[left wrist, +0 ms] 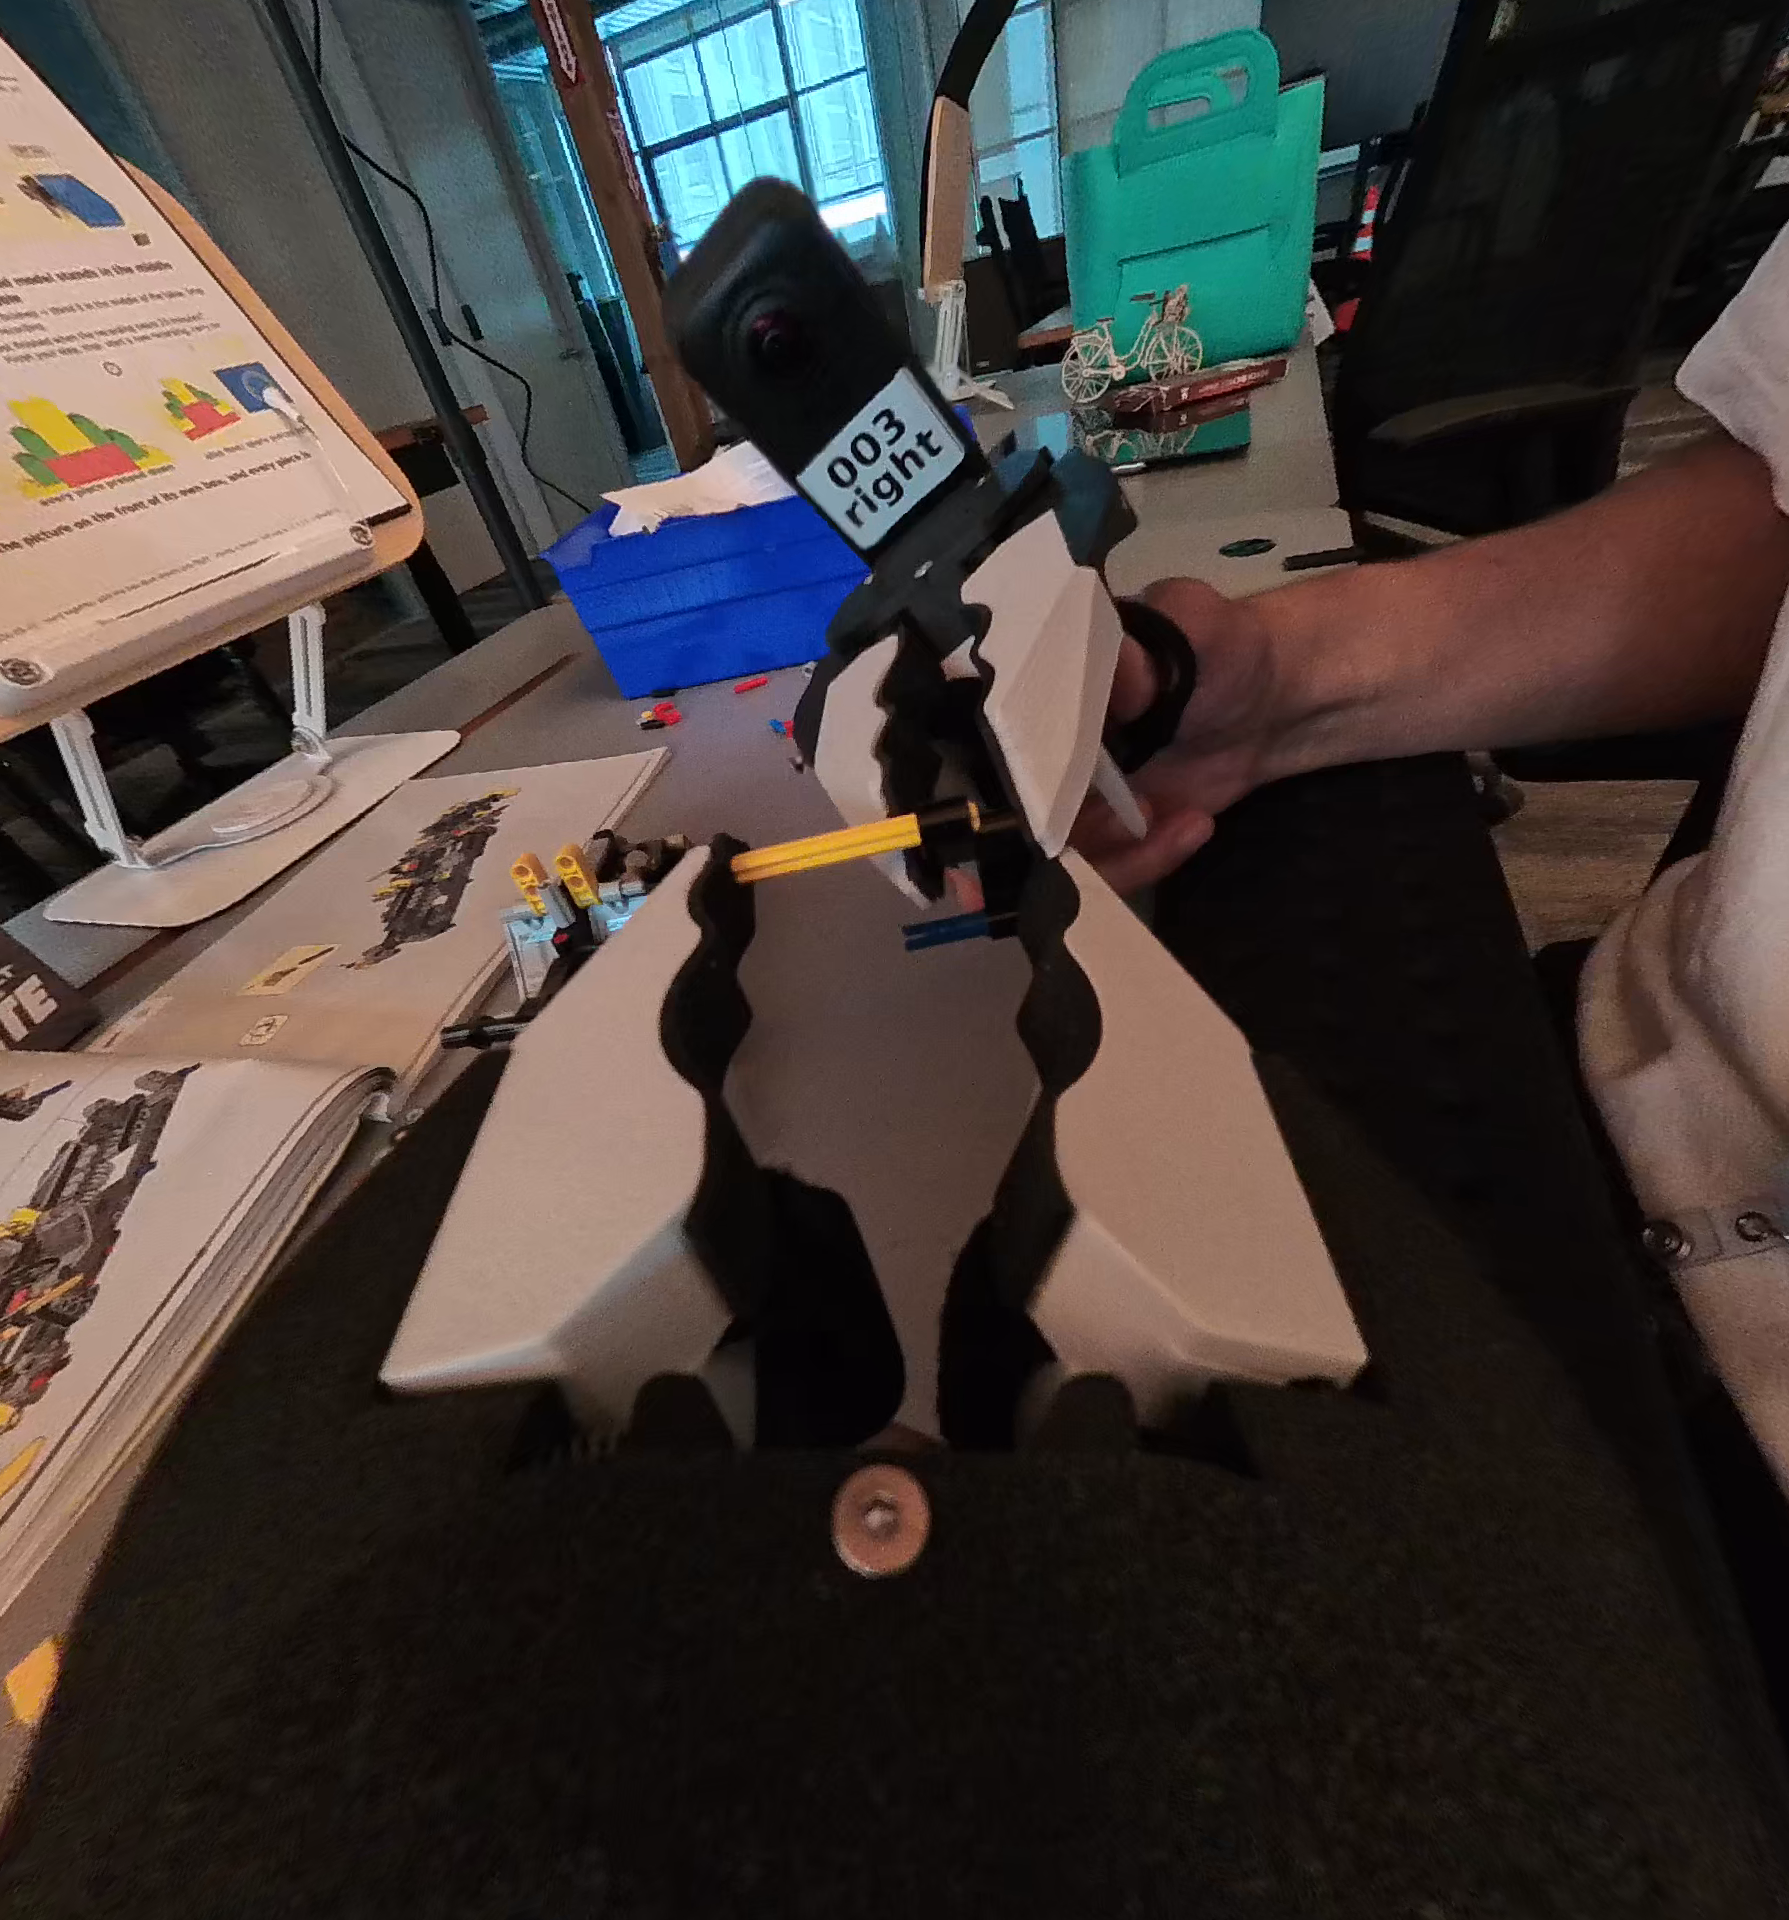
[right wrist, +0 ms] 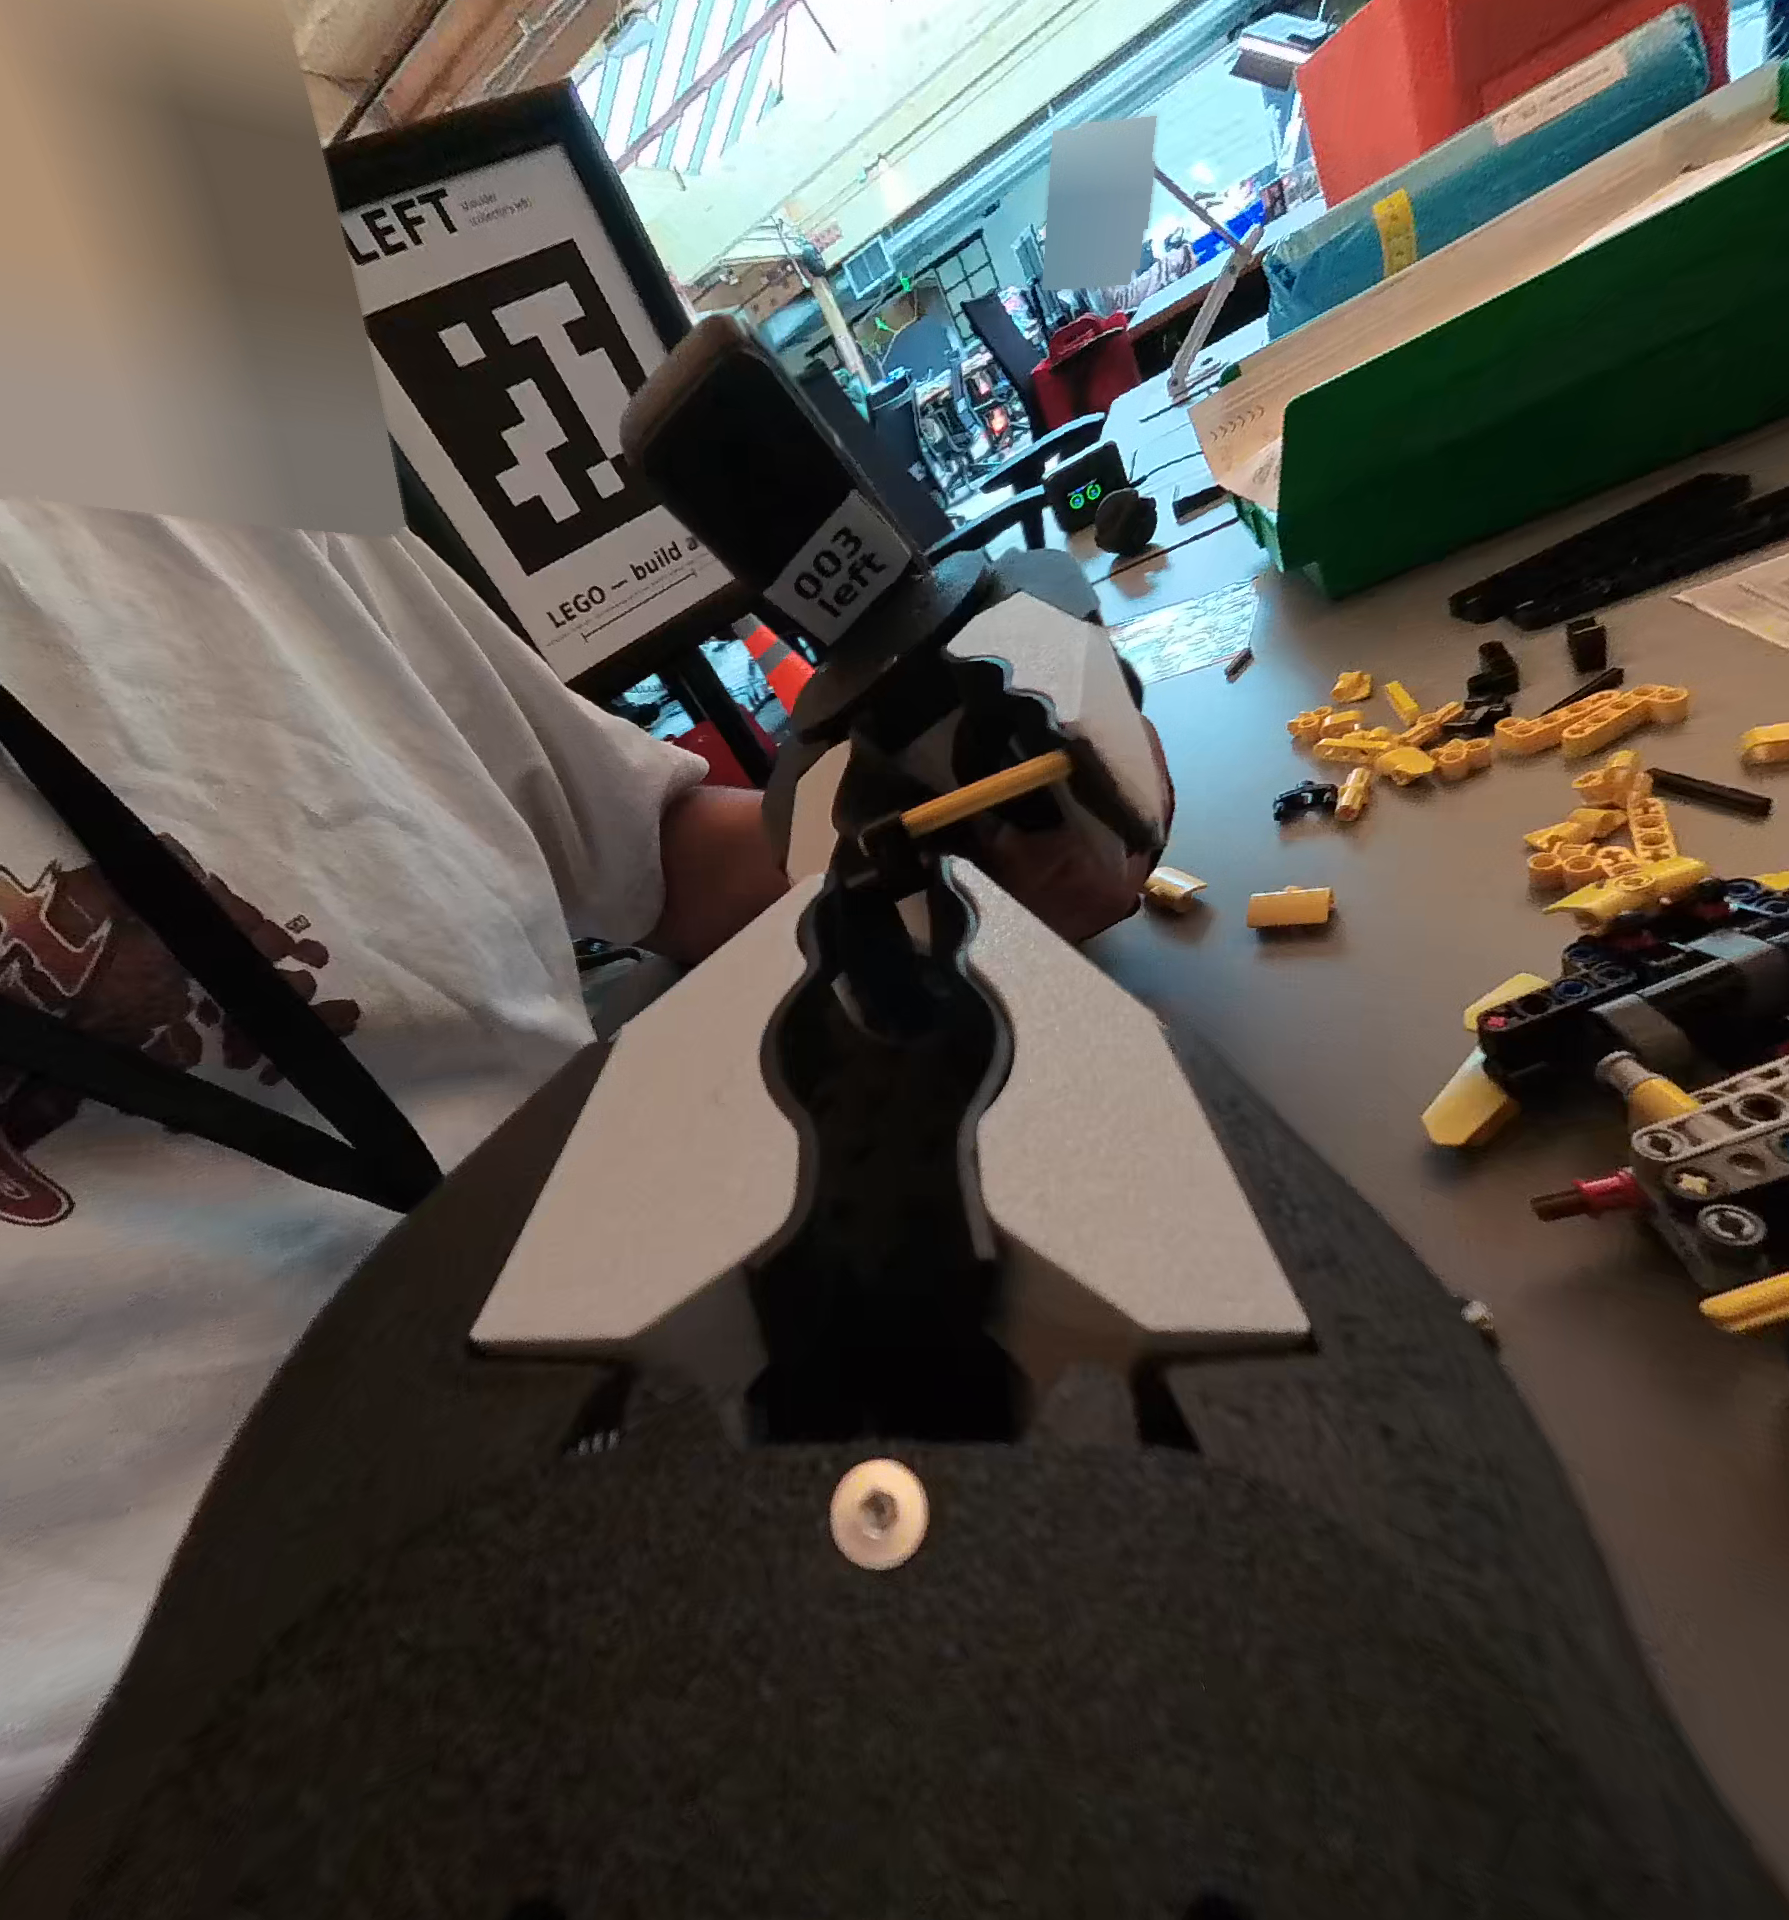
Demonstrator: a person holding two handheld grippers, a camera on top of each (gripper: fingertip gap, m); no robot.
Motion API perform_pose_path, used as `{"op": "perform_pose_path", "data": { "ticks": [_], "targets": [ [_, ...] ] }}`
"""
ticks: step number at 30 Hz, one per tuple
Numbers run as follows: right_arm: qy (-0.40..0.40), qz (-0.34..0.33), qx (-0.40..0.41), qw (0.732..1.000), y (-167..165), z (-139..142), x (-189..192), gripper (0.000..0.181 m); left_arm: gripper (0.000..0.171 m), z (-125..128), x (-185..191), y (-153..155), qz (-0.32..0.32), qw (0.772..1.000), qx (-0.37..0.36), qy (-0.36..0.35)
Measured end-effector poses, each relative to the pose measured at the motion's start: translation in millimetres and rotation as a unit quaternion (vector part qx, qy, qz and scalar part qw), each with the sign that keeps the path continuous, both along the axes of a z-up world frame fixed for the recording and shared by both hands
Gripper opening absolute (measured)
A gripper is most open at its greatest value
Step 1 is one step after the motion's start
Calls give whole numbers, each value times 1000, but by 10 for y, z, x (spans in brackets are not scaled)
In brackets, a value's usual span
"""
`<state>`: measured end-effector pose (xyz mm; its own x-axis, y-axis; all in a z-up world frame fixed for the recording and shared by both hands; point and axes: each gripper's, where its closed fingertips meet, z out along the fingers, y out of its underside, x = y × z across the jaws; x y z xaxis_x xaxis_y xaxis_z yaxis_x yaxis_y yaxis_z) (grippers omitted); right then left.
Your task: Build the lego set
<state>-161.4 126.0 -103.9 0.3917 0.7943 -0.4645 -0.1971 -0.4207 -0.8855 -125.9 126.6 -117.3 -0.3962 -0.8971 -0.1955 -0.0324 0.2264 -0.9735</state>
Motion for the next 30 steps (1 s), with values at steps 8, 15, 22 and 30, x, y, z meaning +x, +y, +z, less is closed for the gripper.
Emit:
{"op": "perform_pose_path", "data": {
  "ticks": [8, 15, 22, 30],
  "targets": [
    [-5, -3, -11, 1000, 21, -35, 11, 14, 50, -40, 14, 34, 14, 1000, 16, 5],
    [-1, -29, 9, 1000, 86, 35, 22, 16, 51, 20, 14, 68, -10, 997, -67, 23],
    [17, -39, -2, 999, 115, 37, 61, 22, 51, 31, 6, 112, 0, 997, -74, 22],
    [15, -67, 19, 997, 141, 77, 152, 22, 51, 16, 9, 107, -6, 996, -81, 30]
  ]
}}
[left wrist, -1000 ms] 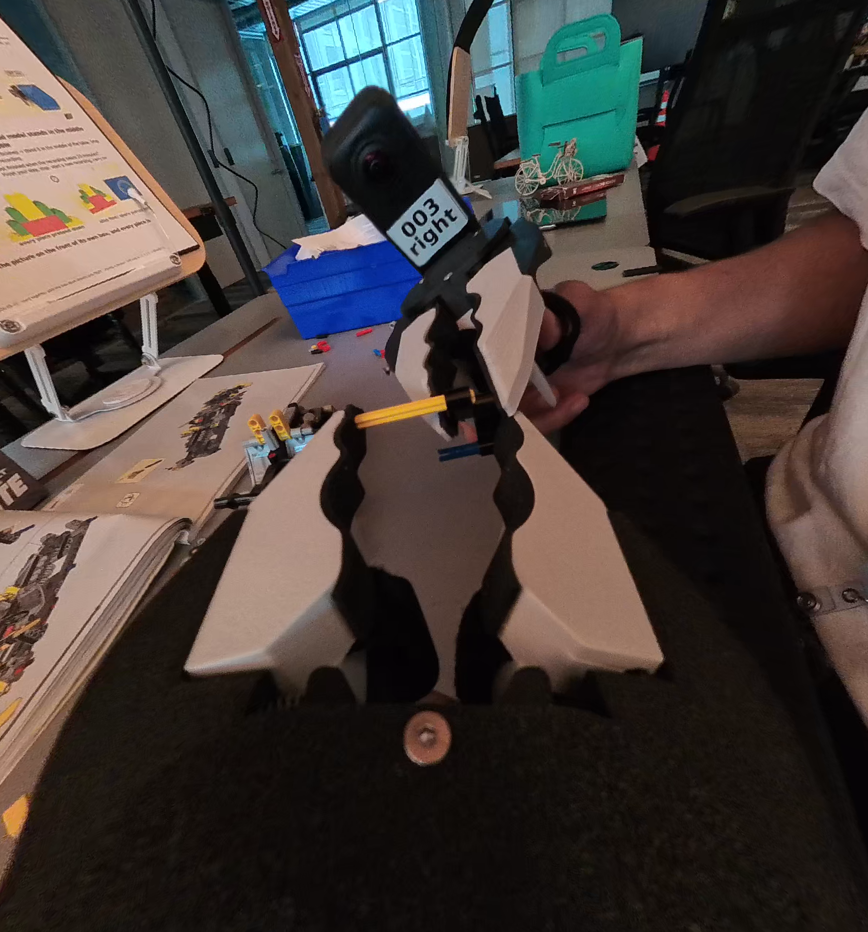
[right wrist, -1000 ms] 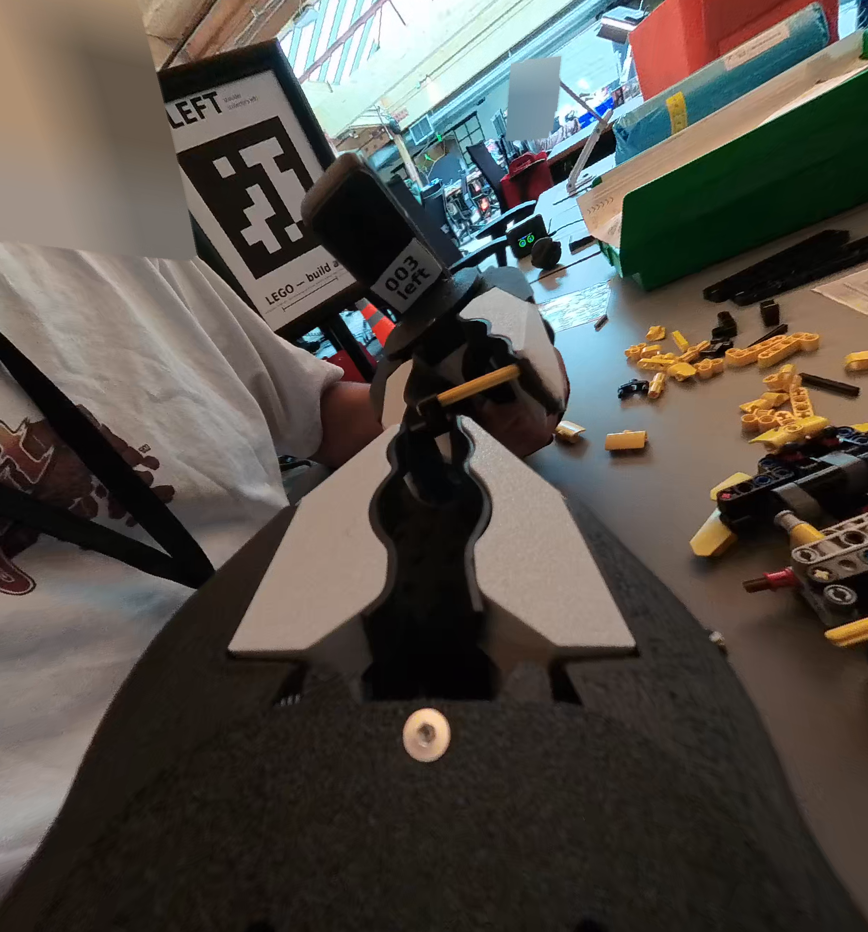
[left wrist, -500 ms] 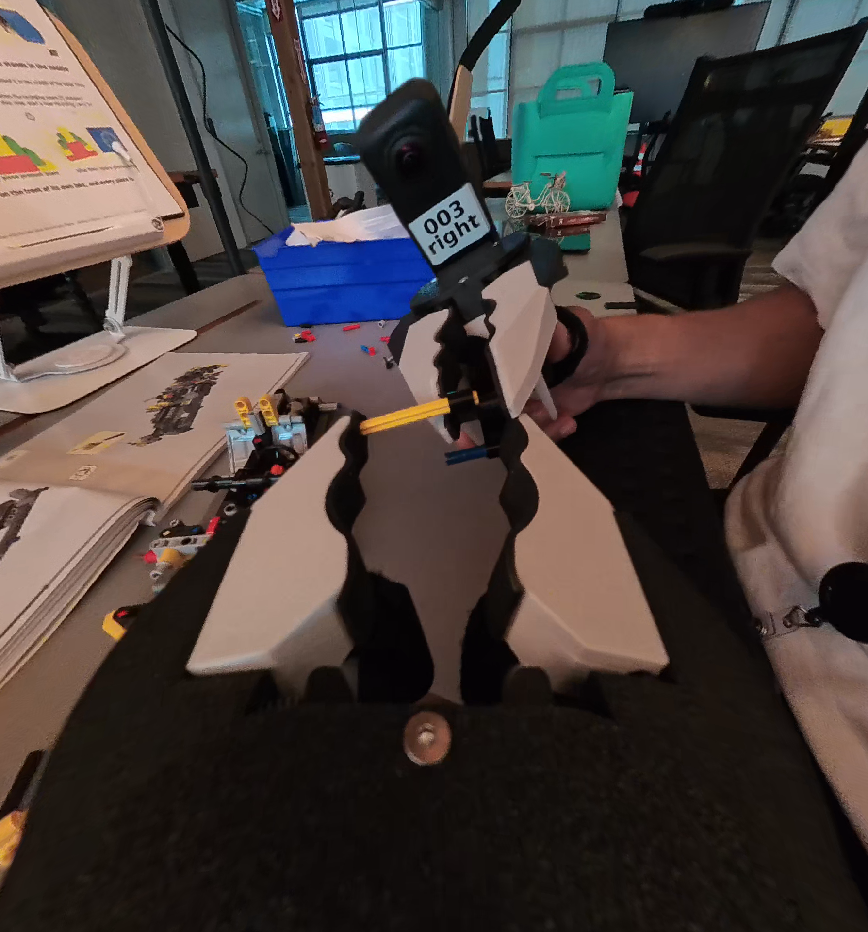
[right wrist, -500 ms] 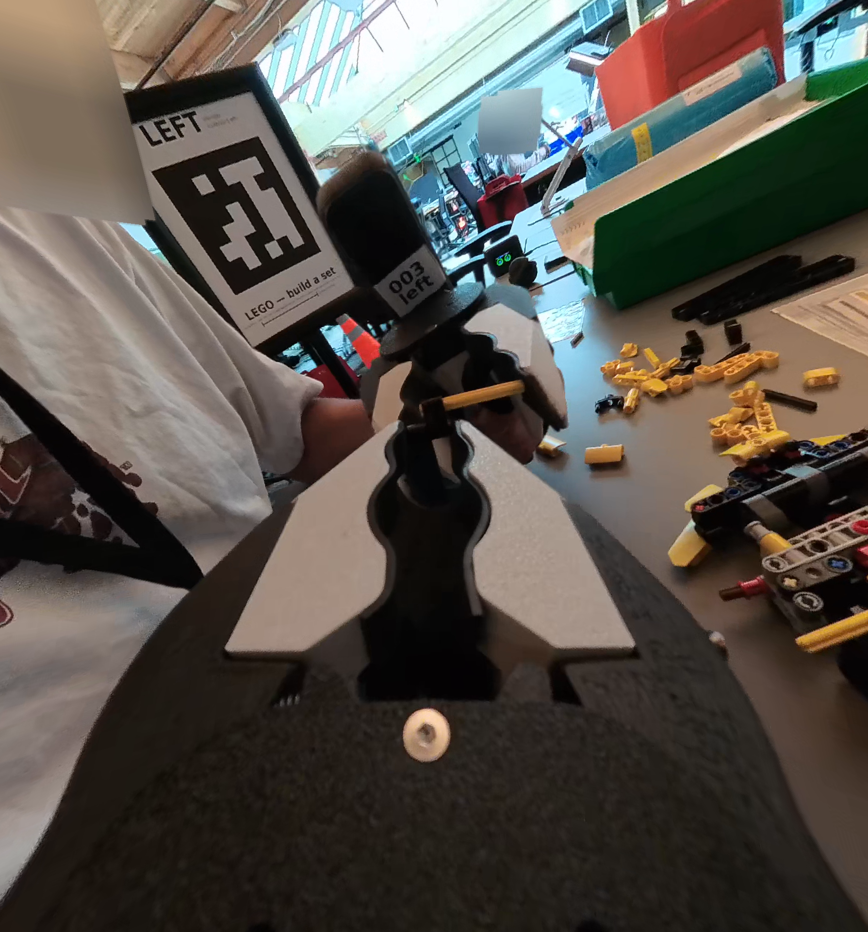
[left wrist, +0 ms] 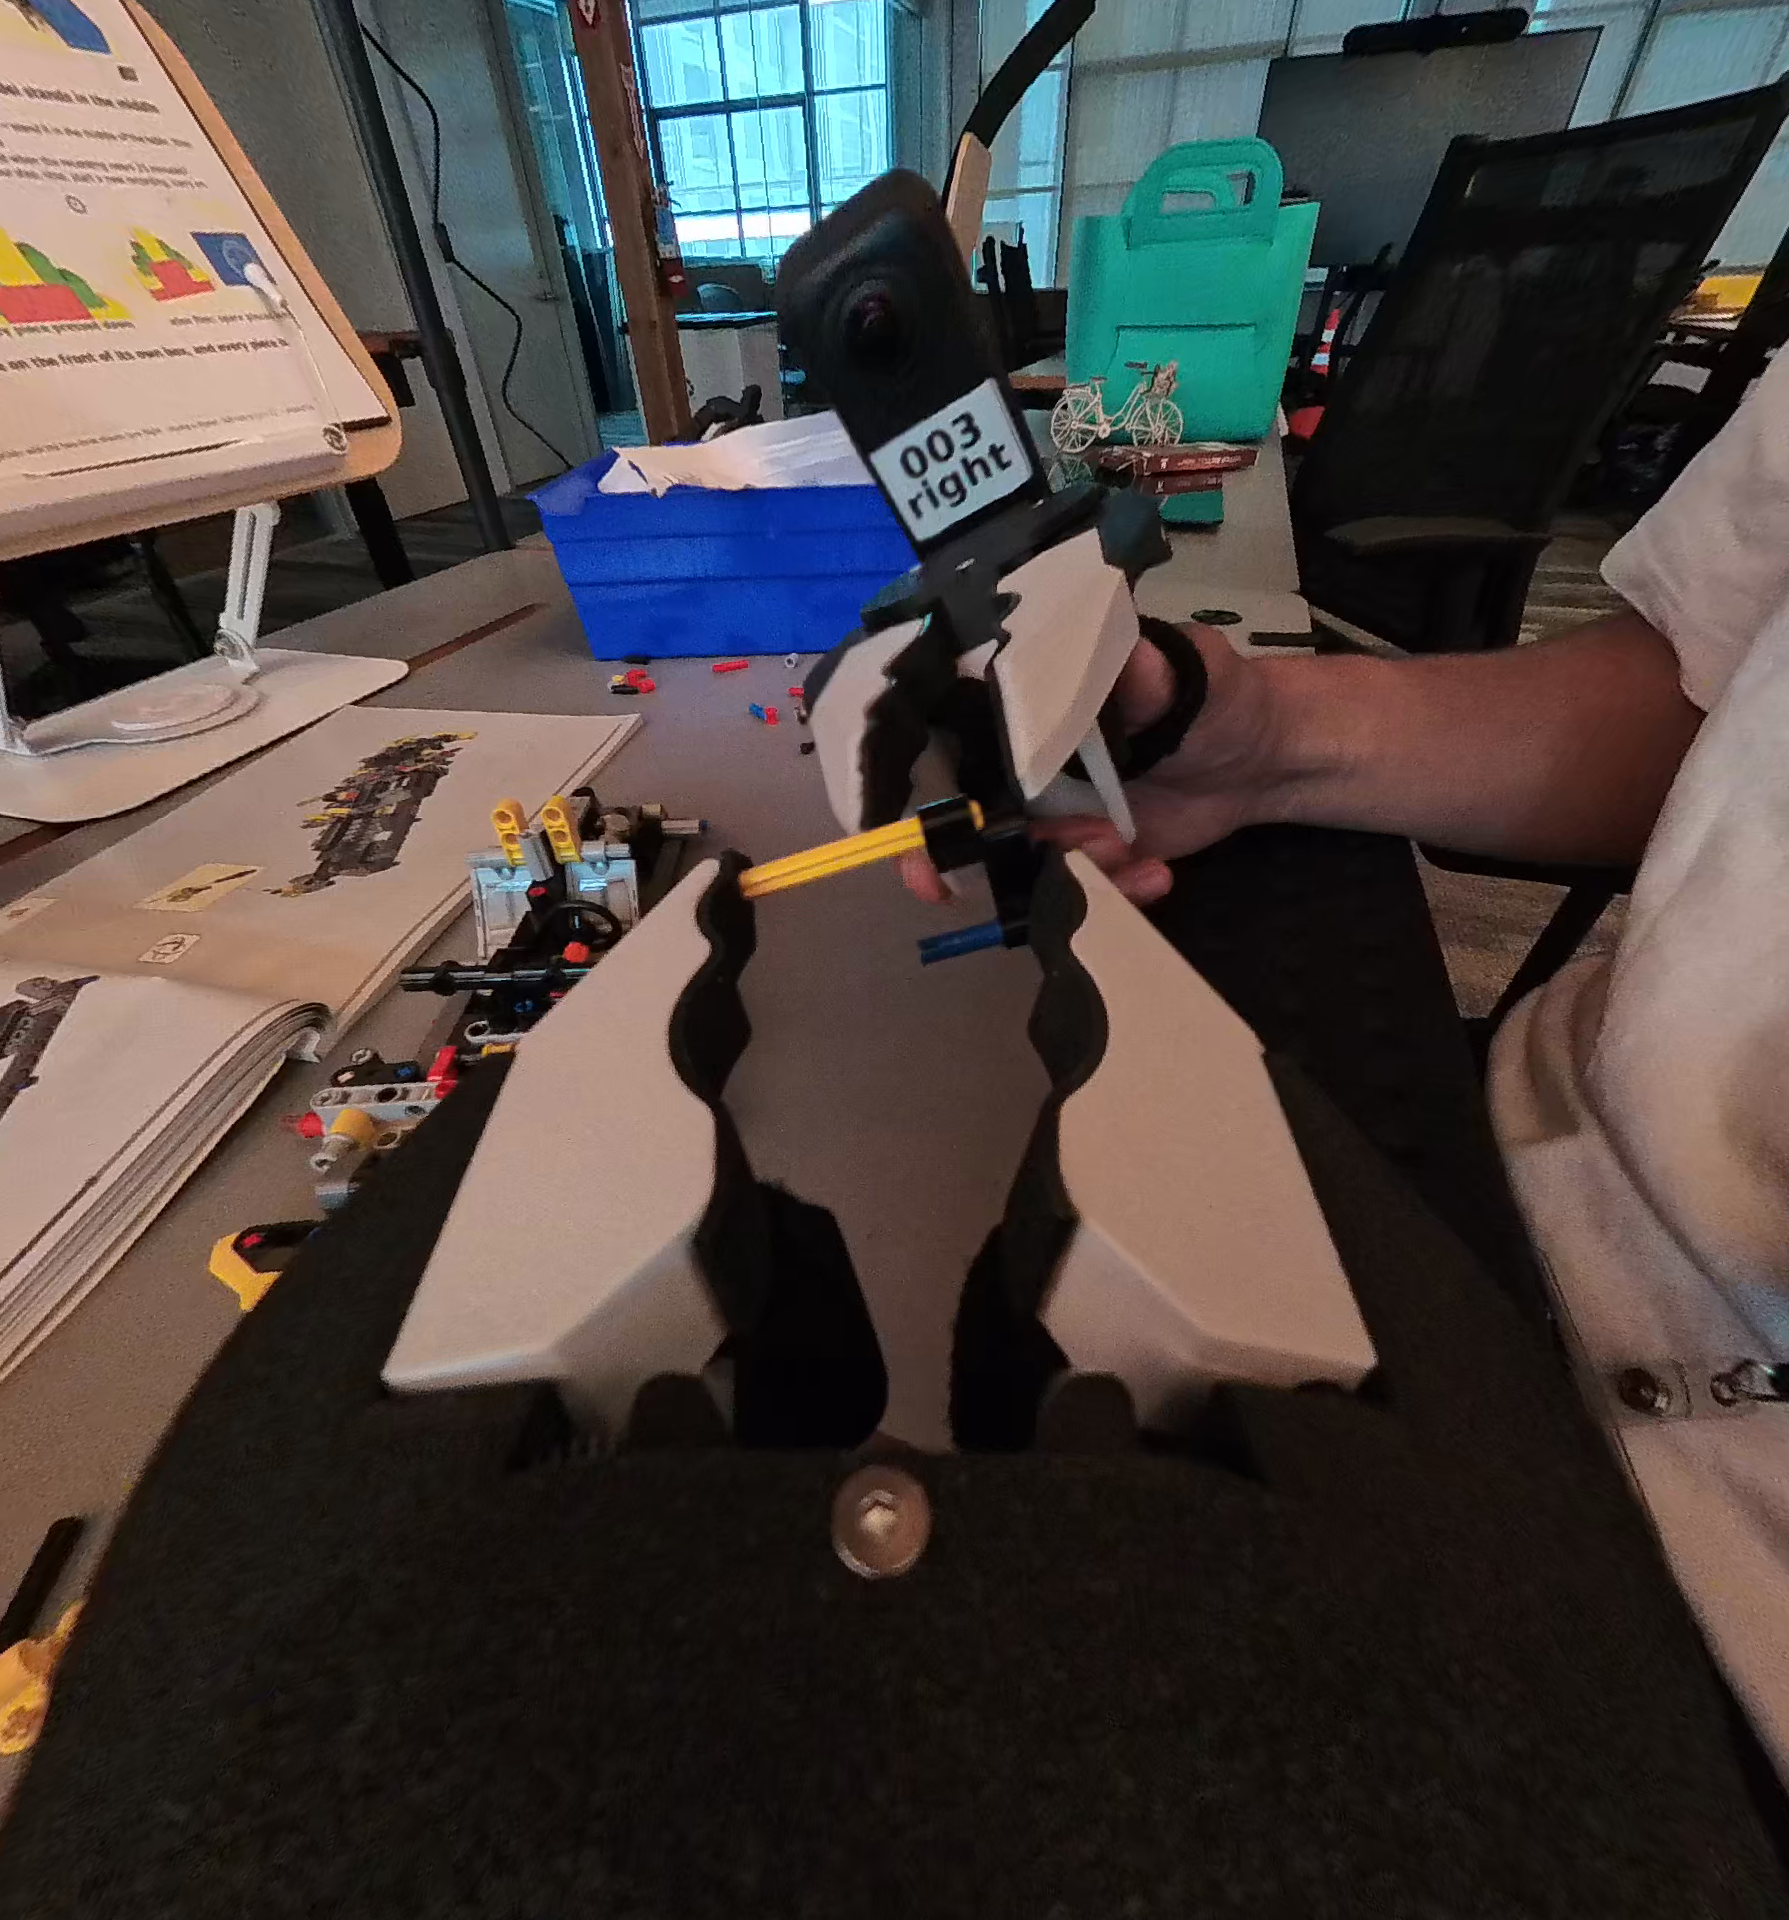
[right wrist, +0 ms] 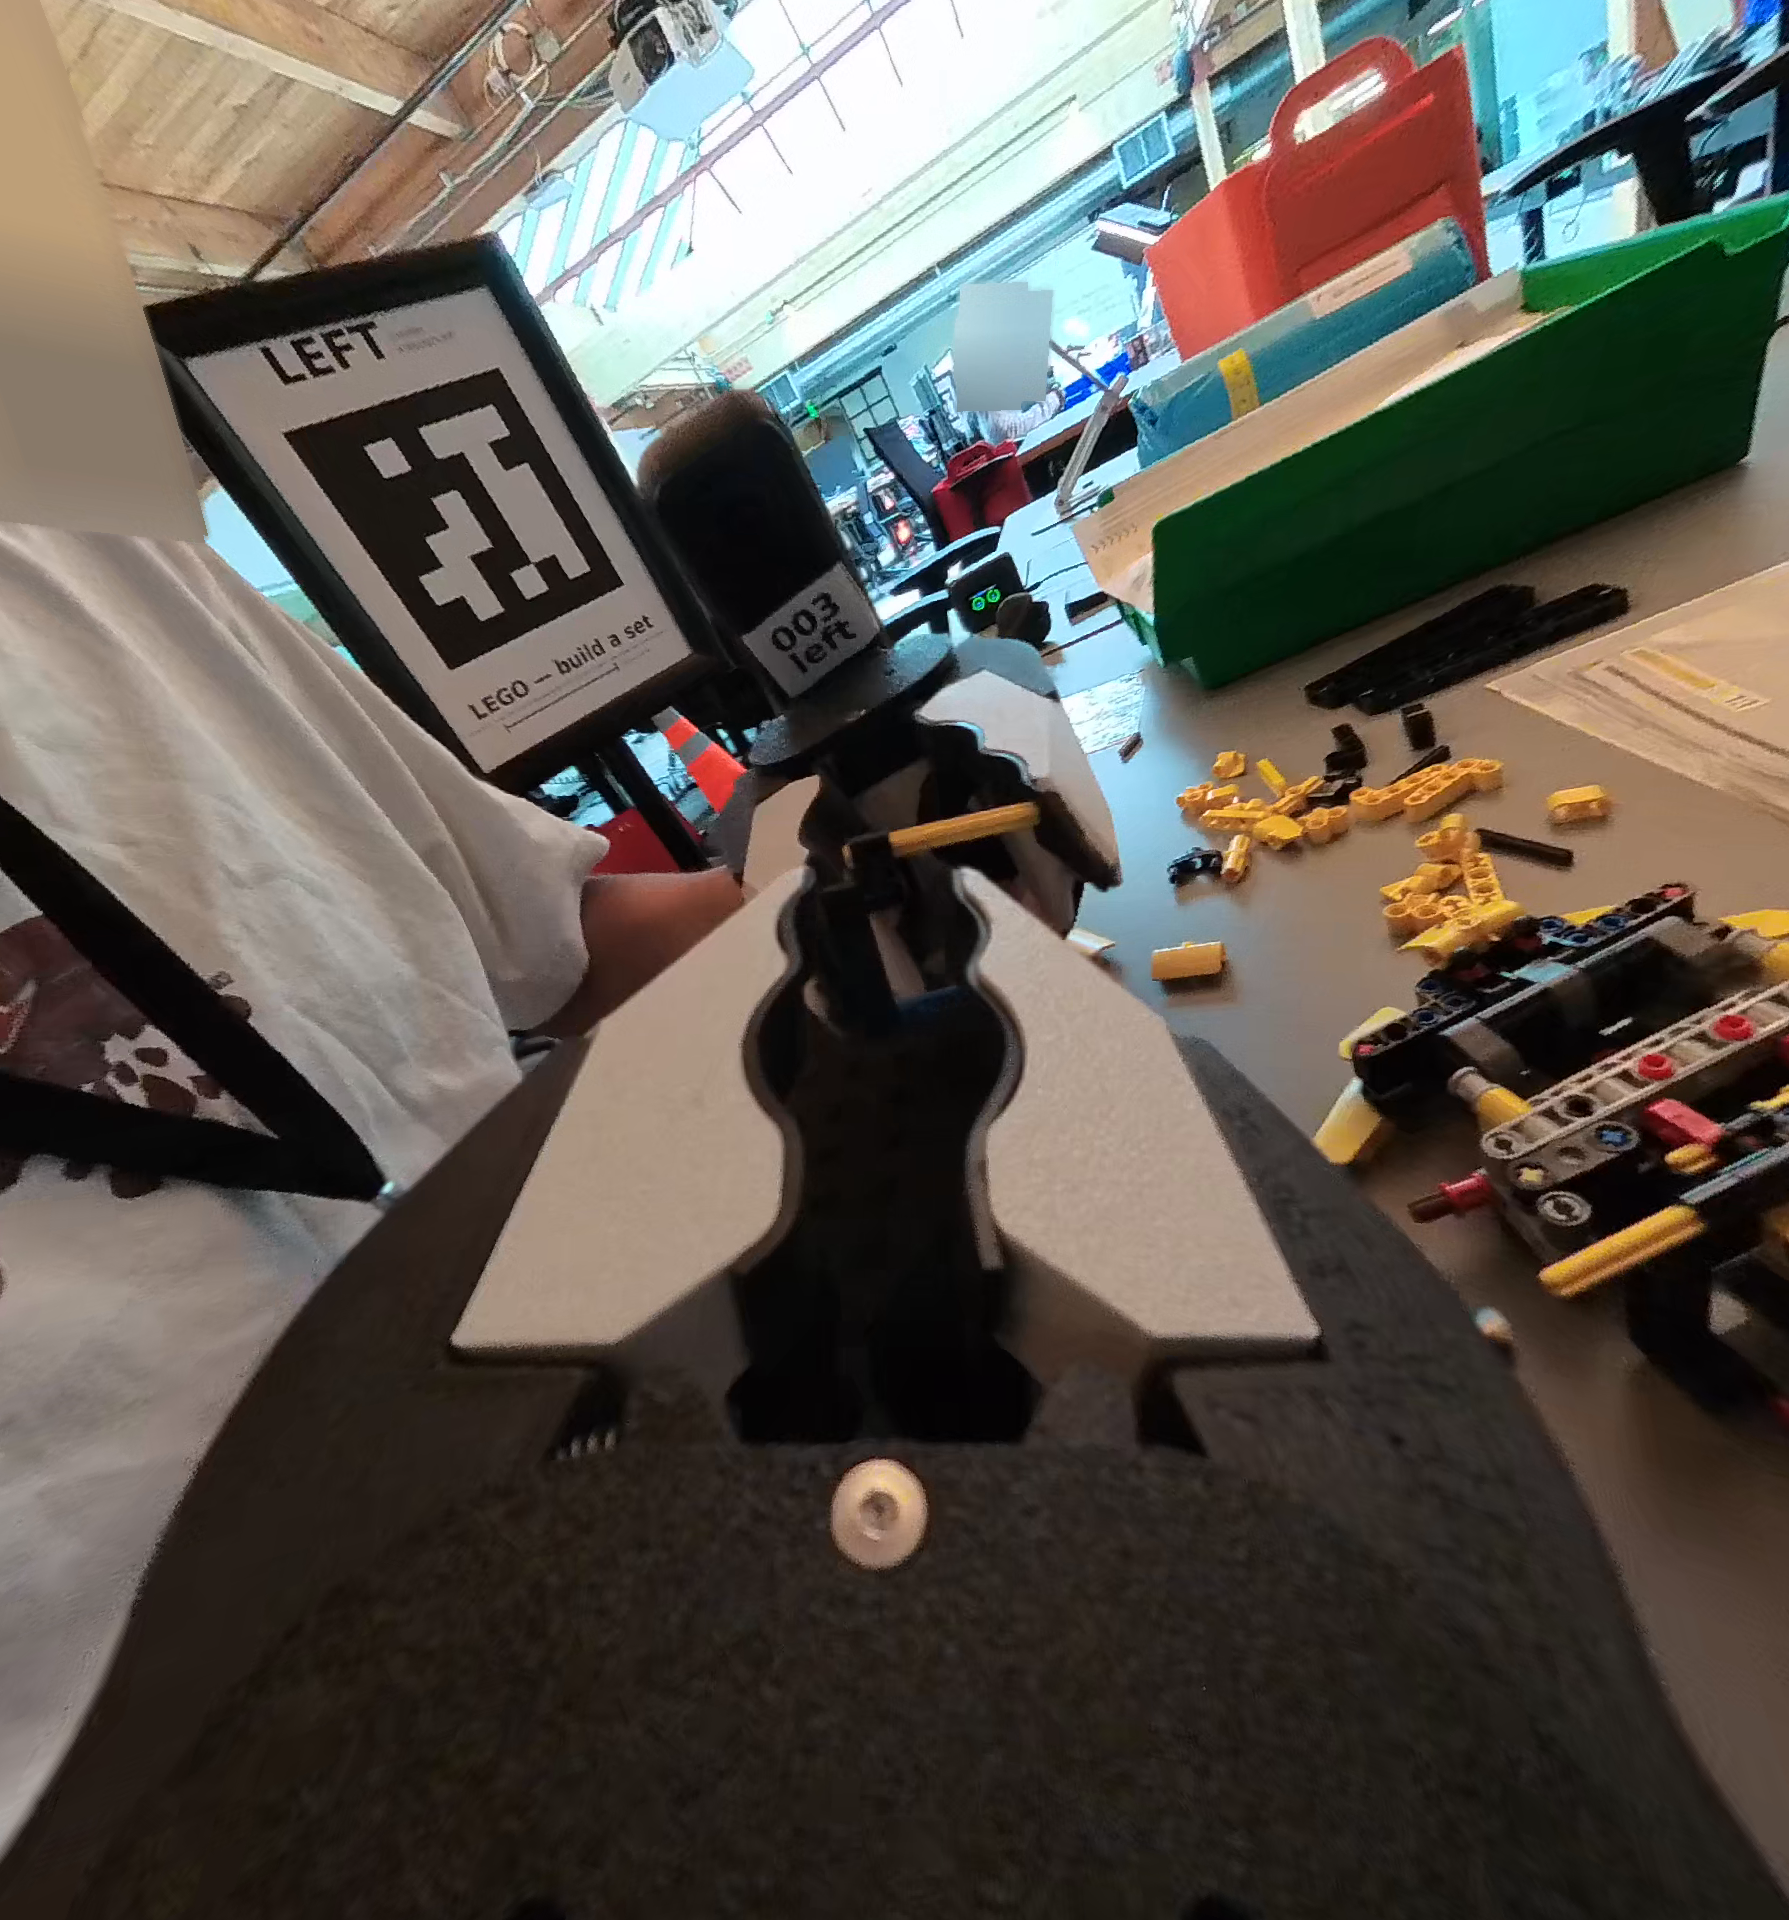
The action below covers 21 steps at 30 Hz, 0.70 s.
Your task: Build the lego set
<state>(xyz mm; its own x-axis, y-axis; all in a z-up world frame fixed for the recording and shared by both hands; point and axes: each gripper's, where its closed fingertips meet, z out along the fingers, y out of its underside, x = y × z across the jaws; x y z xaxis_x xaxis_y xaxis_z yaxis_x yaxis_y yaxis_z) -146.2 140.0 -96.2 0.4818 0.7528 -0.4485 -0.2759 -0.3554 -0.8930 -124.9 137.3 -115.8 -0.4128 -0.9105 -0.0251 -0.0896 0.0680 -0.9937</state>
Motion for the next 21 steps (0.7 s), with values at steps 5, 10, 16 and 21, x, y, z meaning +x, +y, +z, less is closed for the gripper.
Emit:
{"op": "perform_pose_path", "data": {
  "ticks": [5, 10, 16, 21],
  "targets": [
    [-38, -34, 29, 998, 87, -32, 61, 36, 51, -25, 23, 27, 0, 1000, -14, 15],
    [-57, -14, 42, 997, 15, -46, 22, 24, 50, -51, 16, -16, -8, 1000, -1, 18],
    [-49, 13, 25, 998, -39, -65, -21, 13, 50, -83, 29, -23, -10, 1000, 1, 27],
    [-48, 26, 9, 998, -20, -107, -58, 16, 50, -121, 38, -38, -13, 999, 9, 36]
  ]
}}
